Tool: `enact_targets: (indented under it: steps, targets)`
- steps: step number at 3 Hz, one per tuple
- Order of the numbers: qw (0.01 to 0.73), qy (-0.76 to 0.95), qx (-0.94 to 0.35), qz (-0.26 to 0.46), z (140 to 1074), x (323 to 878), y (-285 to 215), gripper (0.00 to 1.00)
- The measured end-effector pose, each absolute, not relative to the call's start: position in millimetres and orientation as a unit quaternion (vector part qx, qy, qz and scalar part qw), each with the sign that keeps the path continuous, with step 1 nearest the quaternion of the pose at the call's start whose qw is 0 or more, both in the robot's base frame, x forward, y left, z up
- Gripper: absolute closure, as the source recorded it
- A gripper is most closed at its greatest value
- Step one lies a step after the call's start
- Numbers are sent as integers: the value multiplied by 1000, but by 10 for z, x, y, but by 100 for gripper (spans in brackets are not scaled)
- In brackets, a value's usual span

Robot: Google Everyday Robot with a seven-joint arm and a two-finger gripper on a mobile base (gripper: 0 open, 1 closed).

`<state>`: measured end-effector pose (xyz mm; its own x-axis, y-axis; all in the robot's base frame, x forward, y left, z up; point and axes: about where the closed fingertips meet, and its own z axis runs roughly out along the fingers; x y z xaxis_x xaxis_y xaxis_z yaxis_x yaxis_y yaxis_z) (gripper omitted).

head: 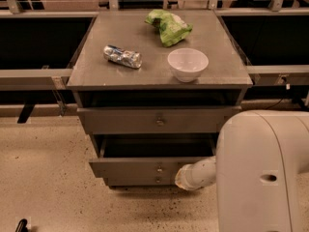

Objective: Close middle drawer

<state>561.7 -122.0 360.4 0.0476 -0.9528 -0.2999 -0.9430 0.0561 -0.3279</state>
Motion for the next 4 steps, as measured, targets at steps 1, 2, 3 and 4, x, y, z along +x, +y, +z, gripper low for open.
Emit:
enact_targets:
  steps: [1,2,3,4]
  targets:
    - [245,691,-680,3,3574,5600,-1200,100]
    - [282,681,-674,46,3382,5656,-1169,100]
    - [329,679,-651,86,3449,5704,-1225,100]
    - [377,652,-650,97,3669,5771,-1220,100]
